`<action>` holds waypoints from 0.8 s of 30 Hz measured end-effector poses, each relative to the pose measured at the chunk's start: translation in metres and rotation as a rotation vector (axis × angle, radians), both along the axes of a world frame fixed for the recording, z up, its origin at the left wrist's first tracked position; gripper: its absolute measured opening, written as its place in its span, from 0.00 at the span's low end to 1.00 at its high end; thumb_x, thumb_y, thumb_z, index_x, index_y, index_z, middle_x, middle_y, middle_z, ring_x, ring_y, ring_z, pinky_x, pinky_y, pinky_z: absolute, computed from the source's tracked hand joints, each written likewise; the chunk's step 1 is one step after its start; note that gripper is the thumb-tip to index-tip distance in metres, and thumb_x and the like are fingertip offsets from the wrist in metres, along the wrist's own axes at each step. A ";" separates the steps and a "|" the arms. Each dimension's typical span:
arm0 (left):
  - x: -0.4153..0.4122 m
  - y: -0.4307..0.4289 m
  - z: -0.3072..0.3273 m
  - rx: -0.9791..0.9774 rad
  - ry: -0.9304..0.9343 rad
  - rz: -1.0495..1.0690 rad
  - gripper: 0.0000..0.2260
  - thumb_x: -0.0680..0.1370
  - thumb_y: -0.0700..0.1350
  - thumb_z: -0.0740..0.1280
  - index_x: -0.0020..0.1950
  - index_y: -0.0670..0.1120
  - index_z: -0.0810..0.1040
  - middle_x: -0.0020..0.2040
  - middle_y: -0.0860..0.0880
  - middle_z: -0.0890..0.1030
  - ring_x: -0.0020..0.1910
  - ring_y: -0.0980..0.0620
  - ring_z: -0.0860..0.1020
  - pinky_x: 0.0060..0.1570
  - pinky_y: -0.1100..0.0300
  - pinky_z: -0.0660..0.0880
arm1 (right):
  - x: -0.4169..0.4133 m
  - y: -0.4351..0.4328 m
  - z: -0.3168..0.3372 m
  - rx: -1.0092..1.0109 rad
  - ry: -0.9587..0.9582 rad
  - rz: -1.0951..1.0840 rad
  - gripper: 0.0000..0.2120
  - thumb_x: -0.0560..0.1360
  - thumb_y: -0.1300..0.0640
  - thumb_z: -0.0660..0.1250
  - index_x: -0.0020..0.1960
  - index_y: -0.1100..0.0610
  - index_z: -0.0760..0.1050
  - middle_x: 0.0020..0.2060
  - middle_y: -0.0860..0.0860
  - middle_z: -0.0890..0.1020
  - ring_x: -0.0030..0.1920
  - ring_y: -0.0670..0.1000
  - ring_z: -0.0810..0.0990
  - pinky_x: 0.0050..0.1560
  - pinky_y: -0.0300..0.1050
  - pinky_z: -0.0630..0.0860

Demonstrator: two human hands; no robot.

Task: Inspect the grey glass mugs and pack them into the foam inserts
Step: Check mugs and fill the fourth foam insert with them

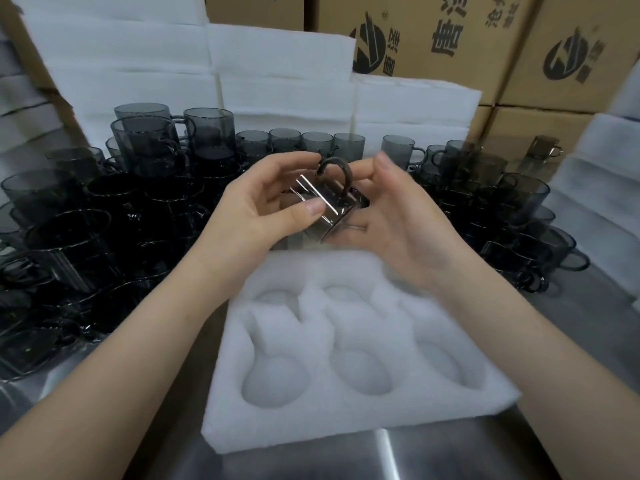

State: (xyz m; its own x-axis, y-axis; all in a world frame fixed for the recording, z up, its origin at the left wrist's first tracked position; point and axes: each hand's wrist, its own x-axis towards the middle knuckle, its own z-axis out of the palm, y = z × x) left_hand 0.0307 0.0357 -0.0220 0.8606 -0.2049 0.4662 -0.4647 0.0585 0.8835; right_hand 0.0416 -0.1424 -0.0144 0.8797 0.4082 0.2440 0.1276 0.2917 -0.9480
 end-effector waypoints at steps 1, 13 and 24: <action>-0.001 0.003 0.002 0.019 0.006 -0.029 0.21 0.69 0.38 0.69 0.62 0.44 0.75 0.57 0.47 0.81 0.56 0.53 0.80 0.55 0.58 0.76 | 0.000 -0.001 0.001 0.015 0.014 0.014 0.17 0.76 0.45 0.59 0.48 0.56 0.80 0.51 0.54 0.82 0.43 0.57 0.84 0.42 0.51 0.81; -0.023 0.042 0.014 0.518 0.070 -0.163 0.30 0.64 0.35 0.71 0.62 0.57 0.79 0.59 0.57 0.80 0.61 0.58 0.77 0.61 0.60 0.74 | 0.002 -0.001 -0.003 -0.228 -0.059 -0.198 0.10 0.83 0.51 0.57 0.59 0.53 0.73 0.44 0.58 0.84 0.37 0.58 0.84 0.42 0.51 0.82; -0.030 0.040 0.014 0.787 -0.014 -0.138 0.27 0.61 0.38 0.68 0.56 0.62 0.78 0.55 0.58 0.76 0.58 0.59 0.75 0.54 0.69 0.71 | 0.002 0.000 -0.004 -0.260 -0.058 -0.177 0.09 0.83 0.53 0.58 0.58 0.55 0.74 0.42 0.59 0.83 0.39 0.57 0.82 0.45 0.50 0.80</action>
